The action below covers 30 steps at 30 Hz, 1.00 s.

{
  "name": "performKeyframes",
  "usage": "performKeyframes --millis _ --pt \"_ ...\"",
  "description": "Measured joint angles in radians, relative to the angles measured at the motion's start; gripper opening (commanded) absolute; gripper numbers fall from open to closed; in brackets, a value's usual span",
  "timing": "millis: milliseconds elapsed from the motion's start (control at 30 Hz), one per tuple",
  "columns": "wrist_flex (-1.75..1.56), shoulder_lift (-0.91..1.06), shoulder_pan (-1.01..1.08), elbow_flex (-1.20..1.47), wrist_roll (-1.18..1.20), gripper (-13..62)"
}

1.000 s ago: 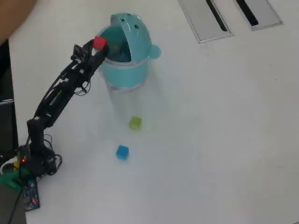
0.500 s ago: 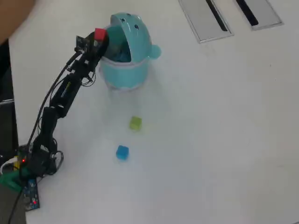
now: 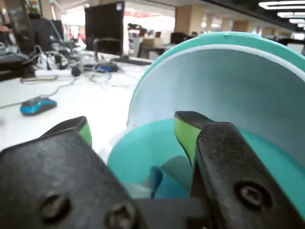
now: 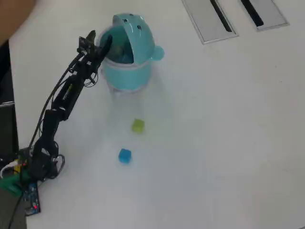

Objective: Grasp RGB lego blocks and put them in the bin one by one.

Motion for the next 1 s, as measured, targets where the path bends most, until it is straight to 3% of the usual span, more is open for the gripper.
performKeyframes --millis 267,400,733,1000 --pt "0.015 0.003 0.061 -0.002 0.034 33.8" --pt "0.284 0.080 0.121 -0.002 0.035 34.3" --pt "0.413 0.216 0.120 -0.003 0.035 34.2" --pt "0.733 0.341 0.137 -0.003 0.101 35.7"
